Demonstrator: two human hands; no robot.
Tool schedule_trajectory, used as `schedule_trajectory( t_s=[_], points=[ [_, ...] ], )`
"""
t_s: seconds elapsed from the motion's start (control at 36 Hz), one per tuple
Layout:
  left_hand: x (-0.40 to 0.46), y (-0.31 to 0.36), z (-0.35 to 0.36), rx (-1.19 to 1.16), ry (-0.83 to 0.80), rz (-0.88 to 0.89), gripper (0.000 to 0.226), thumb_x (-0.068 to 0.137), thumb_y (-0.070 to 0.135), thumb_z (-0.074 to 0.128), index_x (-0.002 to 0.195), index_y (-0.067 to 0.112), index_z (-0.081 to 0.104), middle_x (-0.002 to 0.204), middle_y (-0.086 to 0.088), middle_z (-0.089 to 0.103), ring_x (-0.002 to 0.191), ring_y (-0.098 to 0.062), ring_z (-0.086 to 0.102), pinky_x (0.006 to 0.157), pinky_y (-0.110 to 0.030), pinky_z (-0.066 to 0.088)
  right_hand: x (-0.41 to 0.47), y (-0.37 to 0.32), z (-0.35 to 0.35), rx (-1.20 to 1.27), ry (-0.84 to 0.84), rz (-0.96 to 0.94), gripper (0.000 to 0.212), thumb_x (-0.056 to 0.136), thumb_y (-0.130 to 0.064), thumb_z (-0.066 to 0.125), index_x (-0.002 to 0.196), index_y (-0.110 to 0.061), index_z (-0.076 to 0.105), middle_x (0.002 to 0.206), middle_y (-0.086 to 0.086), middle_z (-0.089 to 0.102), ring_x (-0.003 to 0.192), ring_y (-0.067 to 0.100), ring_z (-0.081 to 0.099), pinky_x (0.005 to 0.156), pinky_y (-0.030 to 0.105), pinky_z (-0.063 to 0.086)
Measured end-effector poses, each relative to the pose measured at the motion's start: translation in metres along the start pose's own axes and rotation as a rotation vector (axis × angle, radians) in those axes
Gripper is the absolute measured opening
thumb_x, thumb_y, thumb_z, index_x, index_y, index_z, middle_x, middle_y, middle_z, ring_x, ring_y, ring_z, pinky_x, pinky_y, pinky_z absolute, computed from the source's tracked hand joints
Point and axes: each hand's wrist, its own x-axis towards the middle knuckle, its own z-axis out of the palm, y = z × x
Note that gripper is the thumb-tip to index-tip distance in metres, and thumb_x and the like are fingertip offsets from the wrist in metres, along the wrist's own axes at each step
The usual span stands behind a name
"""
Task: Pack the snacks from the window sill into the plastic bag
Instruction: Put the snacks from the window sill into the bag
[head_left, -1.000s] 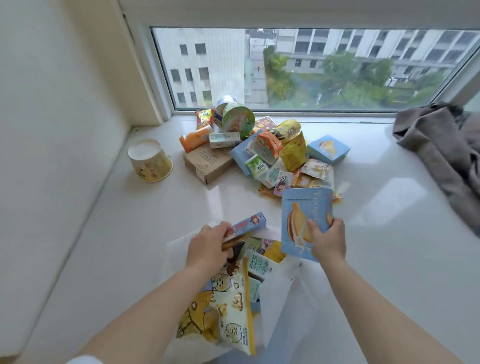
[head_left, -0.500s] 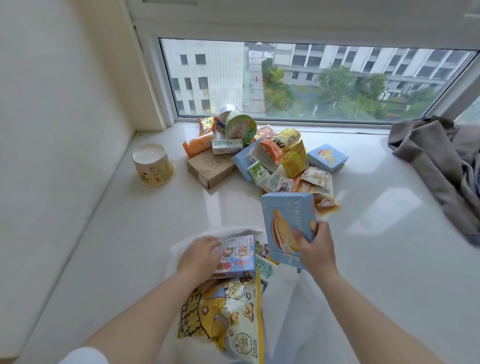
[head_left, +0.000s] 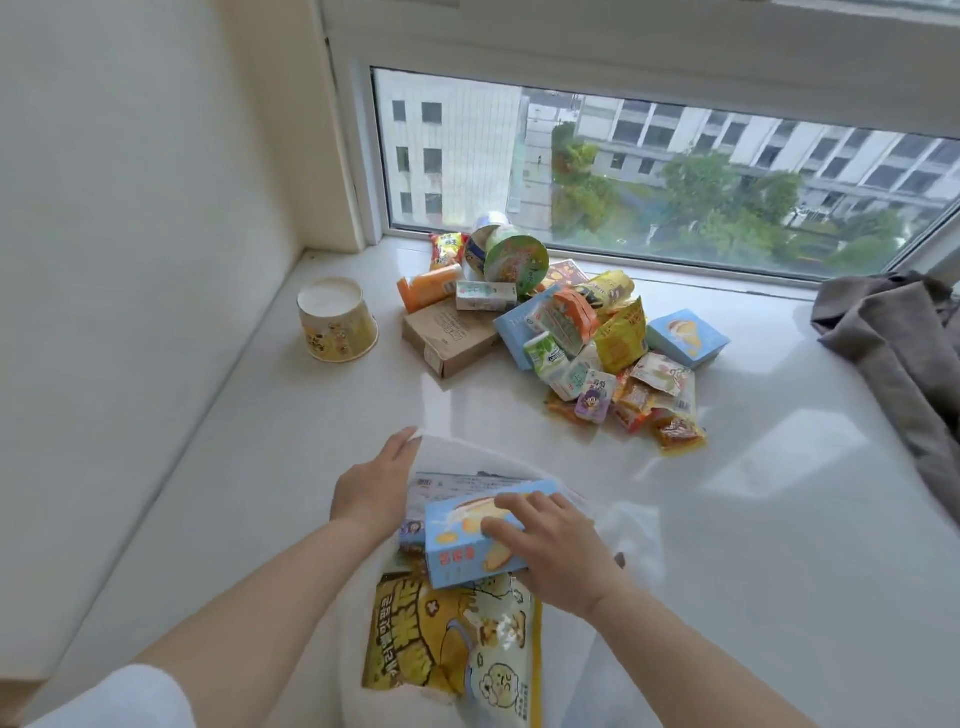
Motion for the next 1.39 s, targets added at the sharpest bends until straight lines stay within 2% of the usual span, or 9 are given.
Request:
schedule_trajectory(
  t_s=[0.33, 0.44, 0.5, 0.64, 0.72, 0.83, 0.94, 1.08, 1.39],
  points=[
    [0.0, -0.023, -0.053, -0.227, -0.128, 0.261, 0.073, 0.078, 0.002, 0.047, 0.143, 0.032, 0.032, 0.148, 0.024, 0.026, 0.125, -0.008, 0.042, 0.096, -0.025, 0.04, 0.05, -0.019, 0.02, 0.096, -0.065, 0.042, 0.049, 0.057, -0.044, 0.081, 0.102, -0.031, 0.066, 0.097, -0.006, 0.065, 0.073, 0.014, 0.06, 0.06, 0.025, 0.048],
    [-0.002, -0.032, -0.052, -0.226, -0.178, 0.231, 0.073, 0.078, 0.001, 0.047, 0.144, 0.03, 0.033, 0.148, 0.021, 0.029, 0.128, -0.009, 0.04, 0.099, -0.025, 0.039, 0.062, -0.035, 0.048, 0.265, -0.414, 0.124, 0.053, 0.09, -0.038, 0.053, 0.139, -0.026, 0.036, 0.142, 0.0, 0.035, 0.13, 0.022, 0.032, 0.106, 0.035, 0.027],
    [-0.003, -0.039, -0.049, -0.163, -0.186, 0.199, 0.073, 0.079, 0.003, 0.046, 0.144, 0.033, 0.031, 0.148, 0.024, 0.026, 0.124, -0.011, 0.044, 0.092, -0.027, 0.043, 0.063, -0.035, 0.057, 0.379, -0.414, 0.211, 0.049, 0.094, -0.022, 0.046, 0.141, -0.027, 0.034, 0.149, 0.0, 0.026, 0.136, 0.02, 0.021, 0.111, 0.036, 0.018],
    [-0.002, -0.048, -0.041, -0.06, -0.171, 0.139, 0.075, 0.08, 0.005, 0.045, 0.144, 0.038, 0.026, 0.148, 0.031, 0.02, 0.113, -0.015, 0.053, 0.07, -0.024, 0.038, 0.057, -0.027, 0.058, 0.38, -0.233, 0.518, 0.04, 0.088, -0.034, 0.058, 0.126, -0.02, 0.054, 0.137, 0.004, 0.044, 0.124, 0.028, 0.042, 0.104, 0.037, 0.032],
    [0.001, -0.044, -0.034, -0.055, -0.136, 0.114, 0.076, 0.079, 0.005, 0.045, 0.145, 0.037, 0.025, 0.147, 0.031, 0.019, 0.107, -0.016, 0.056, 0.068, -0.025, 0.039, 0.049, -0.029, 0.06, 0.572, -0.318, 0.774, 0.052, 0.087, -0.04, 0.059, 0.133, -0.021, 0.042, 0.142, 0.0, 0.03, 0.116, 0.023, 0.049, 0.094, 0.033, 0.043],
    [0.005, -0.036, -0.024, -0.091, -0.118, 0.055, 0.074, 0.08, 0.007, 0.046, 0.147, 0.031, 0.025, 0.151, 0.022, 0.021, 0.115, -0.018, 0.052, 0.075, -0.027, 0.041, 0.038, -0.029, 0.064, 0.751, -0.361, 0.759, 0.053, 0.093, -0.029, 0.053, 0.141, -0.025, 0.031, 0.146, -0.004, 0.03, 0.12, 0.02, 0.047, 0.098, 0.033, 0.042],
    [0.005, -0.025, -0.014, -0.132, -0.137, -0.031, 0.071, 0.086, 0.013, 0.046, 0.149, 0.026, 0.017, 0.151, 0.011, 0.022, 0.112, -0.024, 0.054, 0.078, -0.032, 0.046, 0.017, -0.009, 0.058, 0.589, -0.266, 0.847, 0.042, 0.096, -0.029, 0.042, 0.138, -0.026, 0.034, 0.135, -0.005, 0.044, 0.113, 0.021, 0.052, 0.086, 0.035, 0.043],
    [0.007, -0.003, -0.005, -0.003, -0.099, -0.026, 0.073, 0.089, 0.026, 0.046, 0.15, 0.025, 0.005, 0.143, 0.002, 0.028, 0.081, -0.028, 0.057, 0.057, -0.031, 0.037, -0.028, 0.029, 0.042, 0.1, -0.696, 0.89, 0.036, 0.092, -0.013, 0.035, 0.127, -0.018, 0.045, 0.123, 0.002, 0.058, 0.109, 0.023, 0.058, 0.08, 0.031, 0.043],
    [0.039, 0.035, -0.002, 0.059, 0.005, -0.115, 0.071, 0.091, 0.019, 0.042, 0.151, 0.021, 0.004, 0.148, 0.006, 0.025, 0.069, -0.025, 0.047, 0.056, -0.031, 0.035, -0.091, 0.071, 0.018, -0.106, -1.108, 1.247, 0.041, 0.083, -0.012, 0.052, 0.123, -0.017, 0.053, 0.116, -0.002, 0.061, 0.1, 0.022, 0.064, 0.057, 0.033, 0.049]
  ],
)
